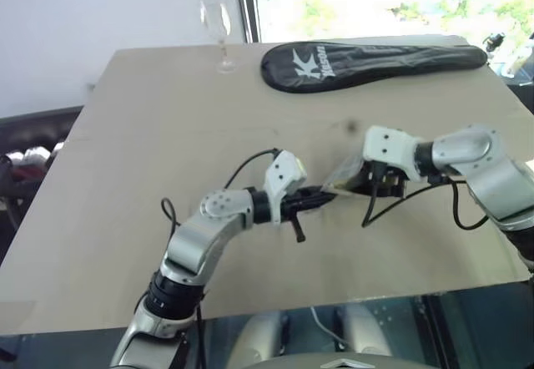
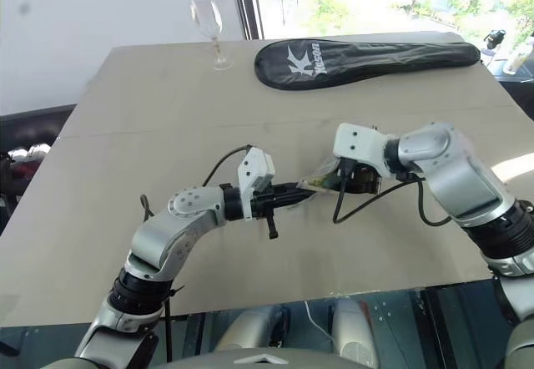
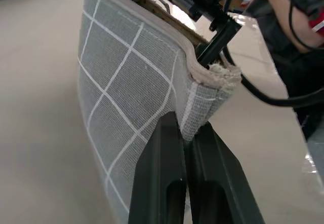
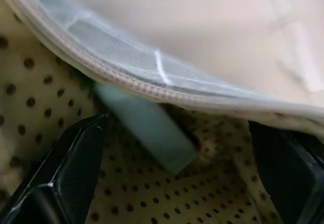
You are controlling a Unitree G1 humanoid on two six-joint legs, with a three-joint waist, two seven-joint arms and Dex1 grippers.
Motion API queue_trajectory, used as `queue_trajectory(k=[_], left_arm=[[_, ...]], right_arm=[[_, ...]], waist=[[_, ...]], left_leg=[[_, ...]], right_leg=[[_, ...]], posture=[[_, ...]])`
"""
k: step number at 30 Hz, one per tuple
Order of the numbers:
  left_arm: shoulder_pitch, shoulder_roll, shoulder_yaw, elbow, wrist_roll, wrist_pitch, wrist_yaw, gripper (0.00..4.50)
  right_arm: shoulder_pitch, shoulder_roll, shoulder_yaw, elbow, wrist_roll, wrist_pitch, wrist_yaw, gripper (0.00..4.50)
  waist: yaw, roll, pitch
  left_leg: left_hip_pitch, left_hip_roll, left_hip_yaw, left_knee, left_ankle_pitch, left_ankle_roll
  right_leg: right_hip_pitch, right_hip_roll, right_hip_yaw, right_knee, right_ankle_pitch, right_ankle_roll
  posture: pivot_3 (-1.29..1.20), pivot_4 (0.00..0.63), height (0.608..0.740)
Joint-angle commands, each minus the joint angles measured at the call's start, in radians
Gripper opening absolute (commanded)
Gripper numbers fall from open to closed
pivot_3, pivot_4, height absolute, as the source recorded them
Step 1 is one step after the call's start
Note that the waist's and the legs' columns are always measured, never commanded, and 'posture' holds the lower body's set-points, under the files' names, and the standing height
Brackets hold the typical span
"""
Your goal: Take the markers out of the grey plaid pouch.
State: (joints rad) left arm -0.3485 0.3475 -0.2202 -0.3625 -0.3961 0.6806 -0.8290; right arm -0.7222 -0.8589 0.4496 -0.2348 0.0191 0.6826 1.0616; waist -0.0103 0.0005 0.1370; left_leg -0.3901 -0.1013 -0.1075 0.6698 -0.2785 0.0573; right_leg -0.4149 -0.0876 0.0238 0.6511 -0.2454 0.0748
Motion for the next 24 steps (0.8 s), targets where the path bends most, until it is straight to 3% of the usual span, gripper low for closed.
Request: queue_trajectory(k=[1,9,11,16,18,24], left_arm=[[-0.023,-0.016,0.037,-0.017,-0.066,0.028,0.008,0.00],[-0.033,-0.021,0.027,0.012,-0.080,0.038,0.022,0.00],[-0.033,-0.020,0.021,0.012,-0.074,0.034,0.027,0.00],[-0.029,-0.018,0.028,0.011,-0.073,0.032,0.040,0.00],[-0.027,-0.014,0.027,0.024,-0.058,0.023,0.051,0.00],[-0.033,0.016,-0.006,0.066,0.010,-0.038,0.051,0.00]], right_arm=[[-0.025,0.021,0.052,0.067,-0.055,-0.076,0.035,4.49],[-0.053,0.136,0.108,0.279,-0.144,-0.246,0.047,4.49],[-0.053,0.158,0.104,0.318,-0.157,-0.276,0.047,3.93],[-0.047,0.174,0.083,0.346,-0.175,-0.310,0.058,1.64],[-0.044,0.177,0.071,0.346,-0.180,-0.316,0.060,0.96],[-0.035,0.180,0.032,0.321,-0.184,-0.306,0.043,0.96]], waist=[[0.000,0.000,0.000],[-0.002,0.000,0.000],[-0.002,0.000,0.000],[-0.001,0.000,0.000],[-0.002,-0.001,0.000],[-0.001,-0.001,0.000]], left_leg=[[0.000,0.000,0.000,0.000,0.000,0.000],[0.000,0.000,0.000,0.000,0.000,0.000],[0.001,0.000,0.000,0.000,0.000,0.000],[0.000,0.000,0.000,0.000,0.000,0.000],[0.003,0.000,0.000,0.000,0.000,0.000],[0.004,0.000,0.000,0.000,0.000,0.000]], right_leg=[[0.000,0.000,0.000,0.000,0.000,0.000],[0.000,0.000,0.000,0.000,0.000,0.000],[0.000,0.000,0.000,0.000,0.000,0.000],[0.000,0.000,0.000,0.000,0.000,0.000],[0.001,0.000,0.000,0.000,0.000,0.000],[0.002,0.000,0.000,0.001,0.000,0.000]], posture=[[0.00,0.150,0.740],[0.00,0.150,0.740],[0.00,0.150,0.740],[0.00,0.150,0.740],[0.00,0.150,0.740],[0.00,0.150,0.740]])
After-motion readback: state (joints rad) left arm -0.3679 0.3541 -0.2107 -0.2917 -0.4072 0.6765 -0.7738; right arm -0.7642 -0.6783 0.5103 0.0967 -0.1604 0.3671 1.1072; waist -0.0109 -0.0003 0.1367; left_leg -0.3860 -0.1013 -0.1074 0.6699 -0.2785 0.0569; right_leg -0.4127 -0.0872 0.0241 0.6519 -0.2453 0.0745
